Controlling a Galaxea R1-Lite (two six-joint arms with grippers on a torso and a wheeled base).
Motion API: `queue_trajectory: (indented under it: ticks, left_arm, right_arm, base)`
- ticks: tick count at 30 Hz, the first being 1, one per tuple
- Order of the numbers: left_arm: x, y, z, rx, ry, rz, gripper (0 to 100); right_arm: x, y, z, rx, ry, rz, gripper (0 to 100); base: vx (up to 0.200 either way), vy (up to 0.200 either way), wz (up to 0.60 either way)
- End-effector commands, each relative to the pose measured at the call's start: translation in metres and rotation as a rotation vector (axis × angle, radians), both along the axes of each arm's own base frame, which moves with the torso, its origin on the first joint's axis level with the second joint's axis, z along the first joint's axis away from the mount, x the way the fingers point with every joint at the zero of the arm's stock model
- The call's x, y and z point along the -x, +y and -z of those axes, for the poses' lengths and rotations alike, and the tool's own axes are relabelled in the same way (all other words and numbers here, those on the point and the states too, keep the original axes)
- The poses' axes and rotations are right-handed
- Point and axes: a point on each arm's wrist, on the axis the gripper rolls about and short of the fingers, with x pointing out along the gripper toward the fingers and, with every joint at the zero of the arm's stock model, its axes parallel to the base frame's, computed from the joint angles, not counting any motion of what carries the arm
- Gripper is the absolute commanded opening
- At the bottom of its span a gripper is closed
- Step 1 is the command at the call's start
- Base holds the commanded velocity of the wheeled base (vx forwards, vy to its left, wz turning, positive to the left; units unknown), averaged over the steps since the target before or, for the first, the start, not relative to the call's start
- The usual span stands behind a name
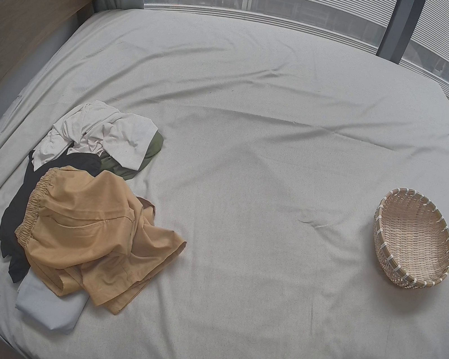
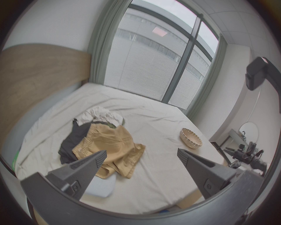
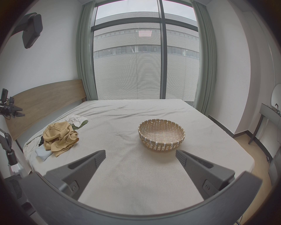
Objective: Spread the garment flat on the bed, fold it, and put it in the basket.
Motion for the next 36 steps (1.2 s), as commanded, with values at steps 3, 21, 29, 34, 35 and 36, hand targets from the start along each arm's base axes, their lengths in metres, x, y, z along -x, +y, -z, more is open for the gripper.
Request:
queue_trajectory:
  ticks: [3, 21, 29, 34, 35, 36]
  left_arm:
    - [-0.051, -0.012, -0.006, 0.07, 0.257, 0.058, 100]
    - [-0.118, -0.027, 0.028, 0.1, 0.555, 0.073, 100]
    - [-0.138, -0.032, 0.047, 0.084, 0.662, 0.071, 100]
    - [-0.148, -0.034, 0.065, 0.075, 0.727, 0.065, 100]
    - [-0.149, -0.034, 0.067, 0.075, 0.729, 0.065, 100]
    - [-0.152, -0.035, 0.074, 0.071, 0.74, 0.066, 100]
  right_arm:
    - [0.0, 0.0, 0.005, 0.0, 0.003, 0.0, 100]
    - [0.0, 0.0, 0.005, 0.002, 0.003, 0.0, 100]
    - [0.0, 0.0, 0.005, 0.002, 0.003, 0.0, 100]
    - [0.0, 0.0, 0.005, 0.0, 0.003, 0.0, 100]
    - [0.0, 0.0, 0.005, 0.002, 0.003, 0.0, 100]
    - [0.0, 0.0, 0.005, 0.002, 0.003, 0.0, 100]
  base:
    - [0.0, 0.0, 0.0]
    - [0.0, 0.0, 0.0]
    - [0.0, 0.0, 0.0]
    - [0.0, 0.0, 0.0]
    - [0.0, 0.0, 0.0]
    - [0.0, 0.0, 0.0]
